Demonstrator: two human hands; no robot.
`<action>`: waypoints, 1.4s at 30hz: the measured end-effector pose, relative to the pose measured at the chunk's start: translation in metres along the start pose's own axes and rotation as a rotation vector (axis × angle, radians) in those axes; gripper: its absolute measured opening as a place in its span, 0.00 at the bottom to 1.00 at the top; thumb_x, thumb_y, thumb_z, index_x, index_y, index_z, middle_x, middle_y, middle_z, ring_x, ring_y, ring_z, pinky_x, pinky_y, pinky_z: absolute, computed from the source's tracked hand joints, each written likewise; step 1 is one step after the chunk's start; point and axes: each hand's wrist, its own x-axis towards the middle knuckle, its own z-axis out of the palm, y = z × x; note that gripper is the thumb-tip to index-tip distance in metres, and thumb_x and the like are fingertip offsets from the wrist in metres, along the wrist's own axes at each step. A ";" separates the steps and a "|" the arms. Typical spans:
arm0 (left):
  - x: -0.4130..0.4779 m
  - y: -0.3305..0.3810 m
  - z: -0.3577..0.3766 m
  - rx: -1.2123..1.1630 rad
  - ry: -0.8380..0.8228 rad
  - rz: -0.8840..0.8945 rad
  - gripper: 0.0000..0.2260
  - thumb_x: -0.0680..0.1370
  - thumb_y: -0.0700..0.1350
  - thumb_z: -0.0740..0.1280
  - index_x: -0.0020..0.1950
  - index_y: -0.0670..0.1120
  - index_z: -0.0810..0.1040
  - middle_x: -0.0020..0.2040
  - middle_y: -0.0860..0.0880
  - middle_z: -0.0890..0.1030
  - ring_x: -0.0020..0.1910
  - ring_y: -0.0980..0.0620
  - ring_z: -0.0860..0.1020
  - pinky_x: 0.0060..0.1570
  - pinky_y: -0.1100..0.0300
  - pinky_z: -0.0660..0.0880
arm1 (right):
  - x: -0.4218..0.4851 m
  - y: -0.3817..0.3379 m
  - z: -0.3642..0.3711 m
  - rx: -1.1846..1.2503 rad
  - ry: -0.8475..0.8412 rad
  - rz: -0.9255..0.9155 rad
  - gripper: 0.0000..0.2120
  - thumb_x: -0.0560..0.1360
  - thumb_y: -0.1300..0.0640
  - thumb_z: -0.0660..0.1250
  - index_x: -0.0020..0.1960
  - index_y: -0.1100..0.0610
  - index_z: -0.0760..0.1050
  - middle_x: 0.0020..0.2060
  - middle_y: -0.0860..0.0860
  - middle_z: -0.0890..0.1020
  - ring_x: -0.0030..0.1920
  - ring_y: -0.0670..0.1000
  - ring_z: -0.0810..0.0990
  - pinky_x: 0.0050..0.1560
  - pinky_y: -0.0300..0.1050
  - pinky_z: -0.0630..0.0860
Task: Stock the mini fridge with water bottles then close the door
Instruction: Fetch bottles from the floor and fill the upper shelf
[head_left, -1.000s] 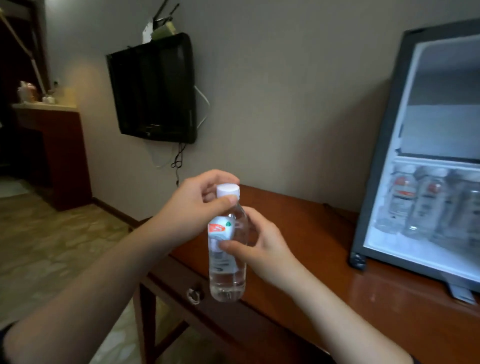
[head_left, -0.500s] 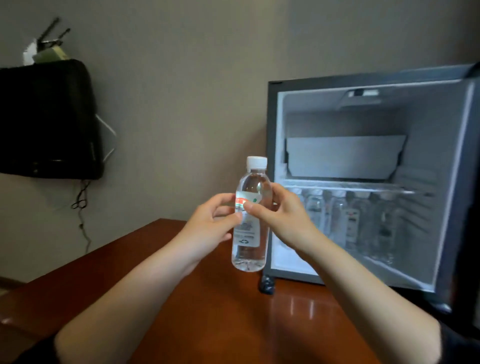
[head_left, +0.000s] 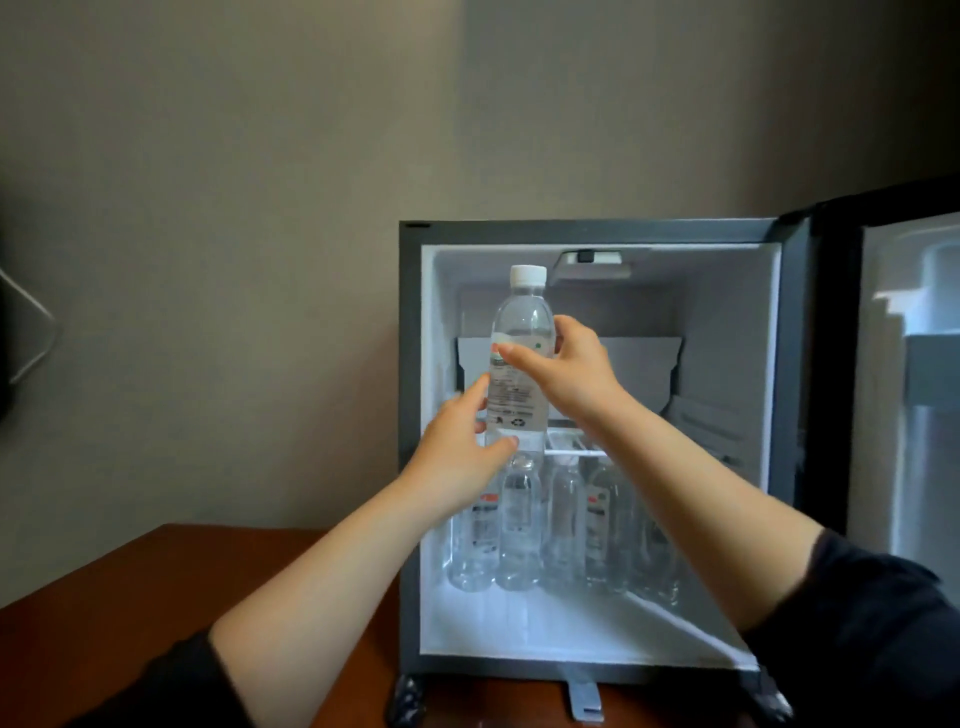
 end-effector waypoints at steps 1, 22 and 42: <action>0.007 -0.002 0.003 0.041 -0.012 0.001 0.30 0.77 0.43 0.65 0.74 0.58 0.57 0.65 0.57 0.66 0.66 0.55 0.68 0.42 0.72 0.73 | 0.006 0.001 -0.001 -0.021 0.011 0.002 0.19 0.68 0.45 0.72 0.53 0.55 0.76 0.46 0.49 0.83 0.50 0.53 0.81 0.55 0.58 0.77; 0.060 -0.063 0.030 0.328 0.061 -0.231 0.33 0.79 0.48 0.61 0.77 0.53 0.44 0.78 0.56 0.44 0.75 0.47 0.57 0.70 0.49 0.64 | 0.079 0.047 0.083 -0.143 -0.074 0.138 0.25 0.72 0.44 0.70 0.62 0.58 0.71 0.56 0.54 0.79 0.56 0.57 0.78 0.56 0.53 0.76; 0.004 -0.044 -0.030 0.341 0.058 -0.030 0.16 0.77 0.43 0.63 0.65 0.45 0.72 0.61 0.46 0.77 0.59 0.49 0.76 0.59 0.58 0.72 | -0.001 0.015 0.056 -0.380 -0.348 0.024 0.25 0.77 0.50 0.64 0.70 0.60 0.64 0.62 0.60 0.76 0.60 0.60 0.76 0.60 0.53 0.73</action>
